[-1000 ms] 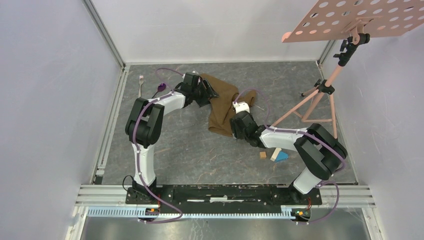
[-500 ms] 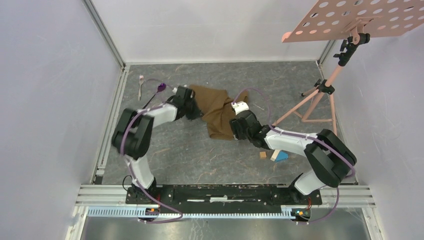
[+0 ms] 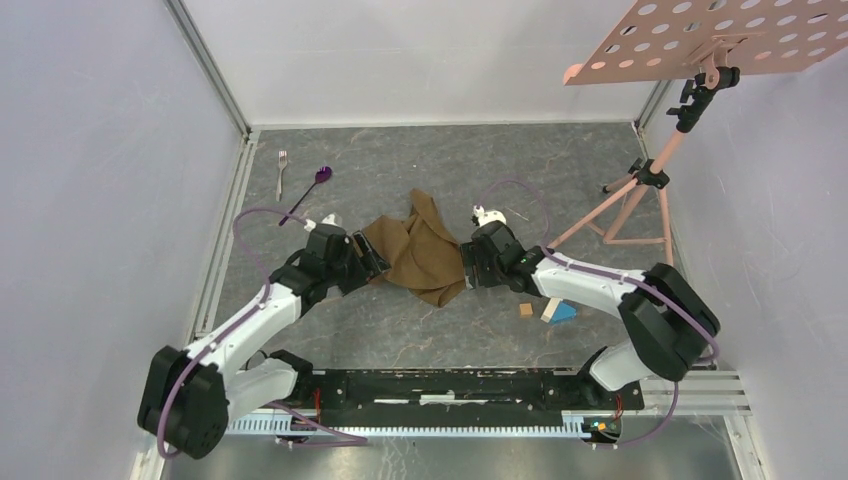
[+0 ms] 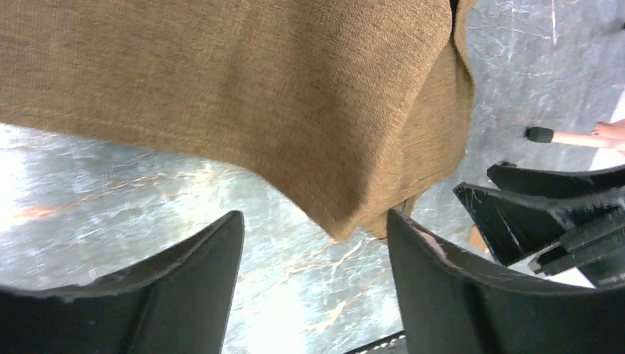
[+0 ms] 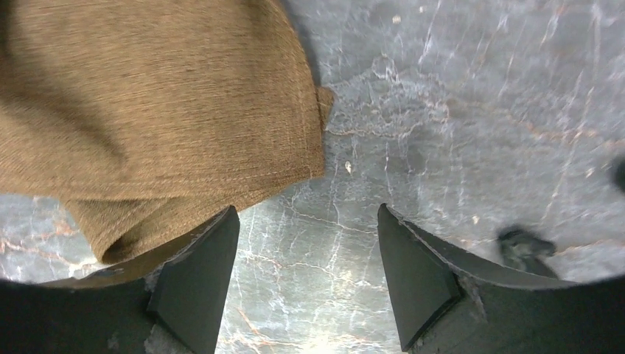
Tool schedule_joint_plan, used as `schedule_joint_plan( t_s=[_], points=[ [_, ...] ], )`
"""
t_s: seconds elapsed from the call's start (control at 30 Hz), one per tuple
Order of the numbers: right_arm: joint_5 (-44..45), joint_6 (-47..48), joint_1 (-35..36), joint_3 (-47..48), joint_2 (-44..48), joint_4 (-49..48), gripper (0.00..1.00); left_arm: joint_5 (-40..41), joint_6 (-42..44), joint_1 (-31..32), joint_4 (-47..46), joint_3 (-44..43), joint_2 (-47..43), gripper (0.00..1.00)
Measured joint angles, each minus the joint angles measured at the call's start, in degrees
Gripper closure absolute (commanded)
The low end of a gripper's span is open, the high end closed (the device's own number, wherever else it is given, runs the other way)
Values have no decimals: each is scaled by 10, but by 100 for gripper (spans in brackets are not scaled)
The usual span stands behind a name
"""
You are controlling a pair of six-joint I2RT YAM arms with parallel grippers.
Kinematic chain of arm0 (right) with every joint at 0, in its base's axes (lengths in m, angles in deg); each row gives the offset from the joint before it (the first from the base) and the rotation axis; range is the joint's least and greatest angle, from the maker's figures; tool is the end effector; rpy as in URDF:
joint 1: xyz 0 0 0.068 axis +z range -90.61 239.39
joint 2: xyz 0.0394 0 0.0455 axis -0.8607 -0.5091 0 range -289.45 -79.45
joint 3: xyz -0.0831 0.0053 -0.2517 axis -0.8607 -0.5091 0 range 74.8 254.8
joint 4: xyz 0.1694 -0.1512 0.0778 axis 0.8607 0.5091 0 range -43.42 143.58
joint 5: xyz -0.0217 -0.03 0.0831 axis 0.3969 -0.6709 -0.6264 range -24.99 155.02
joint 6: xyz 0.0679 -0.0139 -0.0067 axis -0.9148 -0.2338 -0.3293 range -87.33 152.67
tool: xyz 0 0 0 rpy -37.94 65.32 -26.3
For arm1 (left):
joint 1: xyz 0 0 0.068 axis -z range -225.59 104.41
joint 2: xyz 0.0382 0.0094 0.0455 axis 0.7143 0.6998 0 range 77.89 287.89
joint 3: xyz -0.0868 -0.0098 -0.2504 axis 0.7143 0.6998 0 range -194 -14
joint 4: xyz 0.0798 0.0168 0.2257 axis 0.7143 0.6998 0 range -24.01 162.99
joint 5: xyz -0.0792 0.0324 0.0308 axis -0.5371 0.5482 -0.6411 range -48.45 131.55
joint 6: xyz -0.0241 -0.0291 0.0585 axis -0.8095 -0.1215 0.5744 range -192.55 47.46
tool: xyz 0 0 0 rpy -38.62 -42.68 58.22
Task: Fold the napkin into a case and place the utensils inside
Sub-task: Move the crumpled napkin to the center of the board, then pick up the crumpled napkin from the center of the board.
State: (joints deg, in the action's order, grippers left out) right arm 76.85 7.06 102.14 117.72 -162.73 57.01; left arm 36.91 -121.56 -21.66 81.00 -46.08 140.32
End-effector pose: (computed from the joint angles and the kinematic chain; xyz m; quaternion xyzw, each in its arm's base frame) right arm 0.2135 0.1815 0.1694 -0.1054 0.9318 0.1070 0.3306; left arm 0.1946 -0.0915 0.1873 -0.1857 0.9056 -0.2556 0.2828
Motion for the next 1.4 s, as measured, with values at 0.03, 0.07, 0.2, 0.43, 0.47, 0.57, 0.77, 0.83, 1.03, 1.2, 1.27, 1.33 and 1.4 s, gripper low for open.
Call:
schedule_joint_plan(
  t_s=[0.03, 0.07, 0.2, 0.43, 0.47, 0.57, 0.77, 0.83, 1.03, 1.2, 1.27, 1.33, 1.4],
  points=[
    [0, -24, 0, 8, -14, 12, 27, 5, 0, 0, 12, 0, -12, 13],
    [0, -48, 0, 18, -30, 25, 28, 14, 0, 0, 29, -3, -25, 12],
    [9, -107, 8, 66, -86, 69, 29, 48, 0, 0, 84, -28, -50, 9],
    [40, -172, 21, 100, -103, 94, 38, 126, -7, 0, 152, -48, -52, 10],
    [45, -177, 21, 104, -104, 99, 38, 141, -9, 0, 167, -50, -52, 10],
    [62, -191, 21, 116, -105, 105, 39, 173, -16, 0, 202, -62, -51, 10],
    [79, -206, 21, 131, -135, 104, 45, 222, -22, 0, 235, -88, -51, 2],
    [80, -209, 21, 131, -146, 105, 47, 228, -22, 0, 240, -91, -51, 1],
    [97, -217, 21, 131, -155, 102, 63, 238, -22, 0, 250, -92, -46, 2],
    [110, -212, 21, 131, -155, 101, 73, 238, -23, -1, 254, -92, -22, 3],
    [119, -201, 21, 131, -155, 101, 72, 236, -26, -3, 254, -92, -10, 4],
    [128, -186, 21, 131, -150, 101, 66, 234, -27, -10, 253, -92, 2, 4],
    [134, -165, 21, 131, -141, 99, 62, 228, -30, -24, 250, -92, 16, 6]
  ],
)
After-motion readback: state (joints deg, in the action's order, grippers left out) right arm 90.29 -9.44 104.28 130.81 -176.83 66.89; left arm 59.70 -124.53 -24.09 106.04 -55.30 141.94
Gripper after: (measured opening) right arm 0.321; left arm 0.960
